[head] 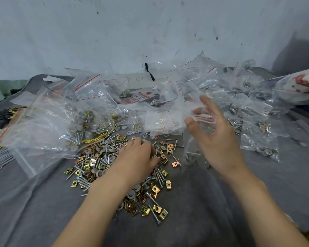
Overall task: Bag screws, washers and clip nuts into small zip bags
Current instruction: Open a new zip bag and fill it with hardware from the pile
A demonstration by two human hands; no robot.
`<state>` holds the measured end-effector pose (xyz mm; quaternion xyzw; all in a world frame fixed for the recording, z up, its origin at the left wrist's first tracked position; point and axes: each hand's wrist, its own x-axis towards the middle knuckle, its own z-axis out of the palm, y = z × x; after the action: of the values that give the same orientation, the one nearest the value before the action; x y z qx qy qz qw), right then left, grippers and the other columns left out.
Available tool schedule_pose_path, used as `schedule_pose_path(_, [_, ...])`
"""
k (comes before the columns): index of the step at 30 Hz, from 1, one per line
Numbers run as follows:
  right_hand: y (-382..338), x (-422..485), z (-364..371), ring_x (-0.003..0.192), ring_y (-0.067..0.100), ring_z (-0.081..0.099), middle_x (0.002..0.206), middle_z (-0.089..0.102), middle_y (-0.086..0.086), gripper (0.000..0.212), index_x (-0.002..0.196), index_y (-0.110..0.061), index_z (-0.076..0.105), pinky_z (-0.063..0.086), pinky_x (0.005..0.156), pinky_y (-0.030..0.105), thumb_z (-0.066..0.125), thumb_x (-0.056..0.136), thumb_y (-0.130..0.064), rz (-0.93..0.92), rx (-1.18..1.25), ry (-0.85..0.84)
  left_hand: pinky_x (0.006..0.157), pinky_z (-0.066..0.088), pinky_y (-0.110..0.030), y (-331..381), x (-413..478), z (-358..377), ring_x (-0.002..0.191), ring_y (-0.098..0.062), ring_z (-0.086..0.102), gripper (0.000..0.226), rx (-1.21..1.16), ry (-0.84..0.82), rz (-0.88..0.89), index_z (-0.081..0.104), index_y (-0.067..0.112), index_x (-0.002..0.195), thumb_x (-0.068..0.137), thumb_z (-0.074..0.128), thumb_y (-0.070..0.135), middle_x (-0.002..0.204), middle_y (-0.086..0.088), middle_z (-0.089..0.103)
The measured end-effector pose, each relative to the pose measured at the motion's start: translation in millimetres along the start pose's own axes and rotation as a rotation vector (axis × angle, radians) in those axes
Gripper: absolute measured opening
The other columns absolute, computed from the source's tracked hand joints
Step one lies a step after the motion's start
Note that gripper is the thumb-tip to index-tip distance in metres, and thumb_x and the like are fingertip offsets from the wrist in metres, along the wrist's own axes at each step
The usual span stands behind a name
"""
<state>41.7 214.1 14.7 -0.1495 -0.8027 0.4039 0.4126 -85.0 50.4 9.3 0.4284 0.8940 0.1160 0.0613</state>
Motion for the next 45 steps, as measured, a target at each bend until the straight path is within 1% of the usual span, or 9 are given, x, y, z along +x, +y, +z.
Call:
schedule_pose_path(7, [4, -1, 1, 0.125, -0.01, 0.046, 0.12, 0.058, -0.025, 0.077, 0.152, -0.035, 0.038, 0.035, 0.098, 0.008, 0.055, 0.087, -0.072, 0.003, -0.105, -0.068, 0.099, 0.045, -0.042, 3, 1, 0, 0.1, -0.014, 0.055, 0.009, -0.16, 0.034, 0.048, 0.05, 0.032, 0.102, 0.098, 0.053, 0.039, 0.099, 0.011, 0.06])
schedule_pose_path(11, [6, -3, 1, 0.124, -0.005, 0.049, 0.12, 0.058, -0.026, 0.078, 0.152, -0.036, 0.037, 0.041, 0.1, 0.022, 0.053, 0.084, -0.072, 0.009, -0.099, -0.078, 0.078, 0.055, -0.03, -1, 2, -2, 0.083, -0.006, 0.063, 0.007, -0.389, 0.118, 0.028, 0.055, 0.029, 0.102, 0.098, 0.056, 0.035, 0.089, 0.012, 0.065])
schedule_pose_path(18, [9, -2, 8, 0.125, -0.006, 0.049, 0.12, 0.054, -0.032, 0.077, 0.15, -0.043, 0.033, 0.034, 0.098, 0.008, 0.054, 0.083, -0.075, 0.007, -0.068, -0.101, 0.06, 0.05, -0.015, 0, 3, -12, 0.07, 0.0, 0.063, 0.009, -0.641, 0.316, 0.055, 0.064, 0.03, 0.103, 0.099, 0.056, 0.027, 0.081, 0.009, 0.068])
schedule_pose_path(20, [7, -3, 10, 0.121, -0.002, 0.053, 0.12, 0.054, -0.033, 0.077, 0.149, -0.047, 0.031, 0.038, 0.097, 0.017, 0.054, 0.082, -0.076, 0.004, -0.064, -0.117, 0.062, 0.05, -0.016, 2, 3, -16, 0.068, 0.0, 0.061, 0.014, -0.708, 0.365, 0.069, 0.067, 0.031, 0.104, 0.099, 0.056, 0.024, 0.078, 0.009, 0.067])
schedule_pose_path(27, [2, -6, 16, 0.126, -0.001, 0.052, 0.132, 0.056, -0.022, 0.079, 0.149, -0.051, 0.026, 0.039, 0.103, 0.016, 0.053, 0.081, -0.081, -0.019, -0.112, -0.174, 0.07, 0.05, -0.019, 11, -1, -33, 0.079, -0.004, 0.063, 0.028, -0.908, 0.452, 0.127, 0.06, 0.024, 0.119, 0.103, 0.045, 0.008, 0.089, 0.007, 0.068])
schedule_pose_path(32, [2, -8, 18, 0.129, 0.008, 0.052, 0.14, 0.054, -0.017, 0.08, 0.148, -0.055, 0.022, 0.043, 0.108, 0.038, 0.051, 0.08, -0.085, -0.019, -0.123, -0.195, 0.077, 0.053, -0.02, 16, -3, -43, 0.085, -0.008, 0.066, 0.016, -0.951, 0.502, 0.168, 0.064, 0.028, 0.099, 0.099, 0.057, 0.015, 0.087, 0.014, 0.073])
schedule_pose_path(35, [1, -8, 20, 0.128, 0.004, 0.052, 0.139, 0.054, -0.019, 0.08, 0.149, -0.055, 0.022, 0.041, 0.105, 0.028, 0.051, 0.081, -0.084, -0.022, -0.114, -0.199, 0.066, 0.044, -0.009, 17, -4, -47, 0.078, 0.004, 0.059, 0.017, -0.842, 0.519, 0.188, 0.067, 0.036, 0.092, 0.096, 0.063, 0.021, 0.086, 0.023, 0.067])
schedule_pose_path(40, [0, -8, 22, 0.122, -0.003, 0.053, 0.127, 0.055, -0.029, 0.077, 0.15, -0.052, 0.023, 0.035, 0.093, 0.005, 0.056, 0.085, -0.076, -0.039, -0.113, -0.22, 0.072, 0.039, -0.006, 20, 0, -54, 0.085, 0.007, 0.056, 0.015, -0.656, 0.483, 0.228, 0.071, 0.034, 0.098, 0.096, 0.063, 0.022, 0.099, 0.017, 0.061])
schedule_pose_path(45, [1, -7, 23, 0.119, -0.004, 0.053, 0.122, 0.048, -0.043, 0.077, 0.151, -0.051, 0.024, 0.036, 0.091, 0.007, 0.056, 0.085, -0.073, -0.05, -0.111, -0.216, 0.071, 0.036, -0.002, 27, -1, -52, 0.087, 0.013, 0.056, 0.016, -0.618, 0.443, 0.282, 0.072, 0.031, 0.104, 0.096, 0.061, 0.022, 0.097, 0.021, 0.067])
